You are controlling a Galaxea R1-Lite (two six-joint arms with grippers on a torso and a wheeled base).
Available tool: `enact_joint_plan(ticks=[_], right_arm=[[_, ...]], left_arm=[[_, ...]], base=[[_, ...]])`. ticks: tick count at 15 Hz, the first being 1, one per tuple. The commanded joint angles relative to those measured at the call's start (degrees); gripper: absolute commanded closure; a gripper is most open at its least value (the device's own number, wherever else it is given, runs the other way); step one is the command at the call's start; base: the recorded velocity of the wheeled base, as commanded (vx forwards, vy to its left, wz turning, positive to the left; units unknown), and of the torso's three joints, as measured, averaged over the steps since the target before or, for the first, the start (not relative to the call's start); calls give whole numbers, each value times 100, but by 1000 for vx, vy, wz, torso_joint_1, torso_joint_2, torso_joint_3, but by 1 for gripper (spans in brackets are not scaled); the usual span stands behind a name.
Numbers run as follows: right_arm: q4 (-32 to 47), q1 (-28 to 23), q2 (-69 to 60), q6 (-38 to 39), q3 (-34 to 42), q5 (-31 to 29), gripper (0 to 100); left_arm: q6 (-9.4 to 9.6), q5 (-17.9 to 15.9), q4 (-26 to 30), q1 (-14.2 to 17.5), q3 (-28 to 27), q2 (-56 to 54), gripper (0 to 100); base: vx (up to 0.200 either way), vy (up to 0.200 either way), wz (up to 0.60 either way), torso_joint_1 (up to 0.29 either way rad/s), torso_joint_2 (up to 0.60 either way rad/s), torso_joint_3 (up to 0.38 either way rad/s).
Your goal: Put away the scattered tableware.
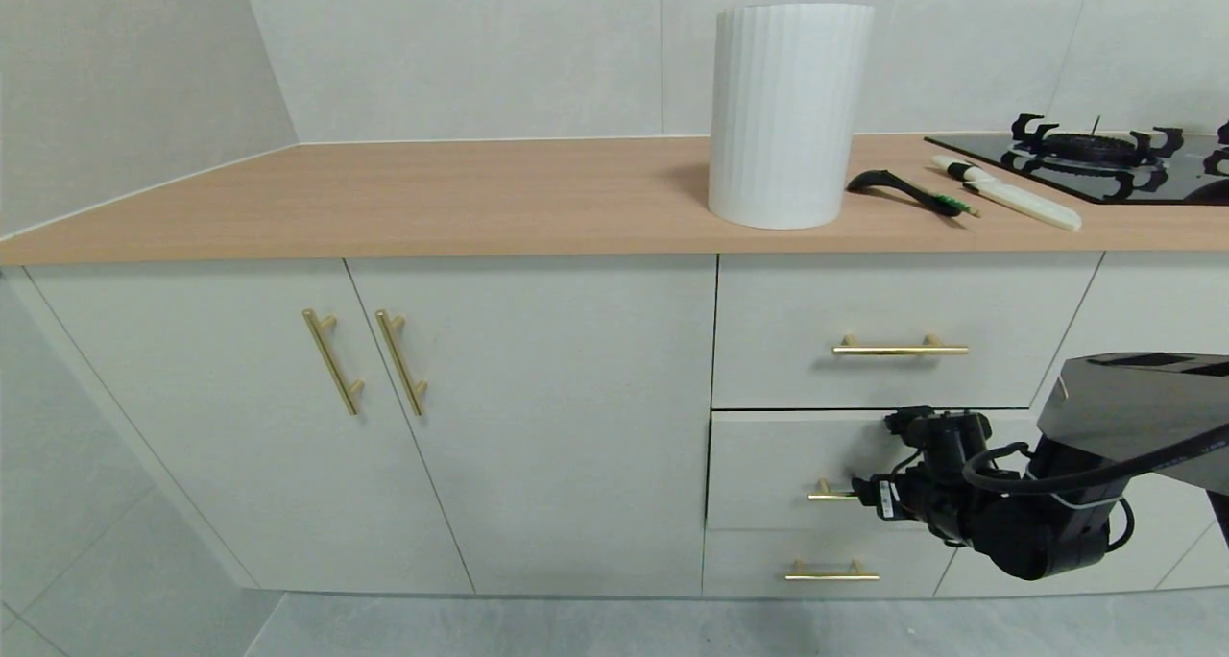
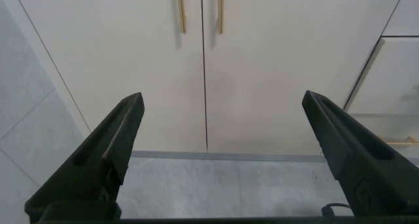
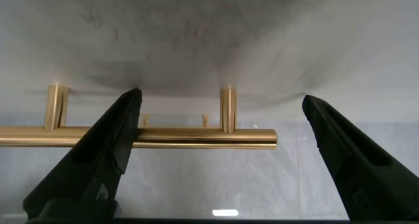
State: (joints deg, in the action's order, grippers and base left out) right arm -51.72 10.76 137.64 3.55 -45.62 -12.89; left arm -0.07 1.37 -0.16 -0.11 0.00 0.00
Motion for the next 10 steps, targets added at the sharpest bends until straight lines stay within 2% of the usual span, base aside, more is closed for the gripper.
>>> enact_joint_plan(ticks=[1, 4, 5, 9, 10], right_arm=[[-4, 5, 8, -3, 27, -3, 0], [110, 13, -124, -12, 123, -3, 0], [435, 49, -387, -21, 202, 5, 0], [2650, 374, -1978, -38, 273, 207, 0], [2984, 444, -2365, -38, 290, 243, 0]], left_arm=[[-1, 4, -2, 2, 0, 9, 0], [-1, 4, -2, 2, 0, 9, 0], [-1, 4, -2, 2, 0, 9, 0], [-1, 4, -2, 2, 0, 9, 0], [-1, 4, -2, 2, 0, 9, 0]], base=[[0, 0, 0, 0, 0, 0], [0, 0, 0, 0, 0, 0], [0, 0, 0, 0, 0, 0], [0, 0, 0, 0, 0, 0], [0, 0, 0, 0, 0, 0]])
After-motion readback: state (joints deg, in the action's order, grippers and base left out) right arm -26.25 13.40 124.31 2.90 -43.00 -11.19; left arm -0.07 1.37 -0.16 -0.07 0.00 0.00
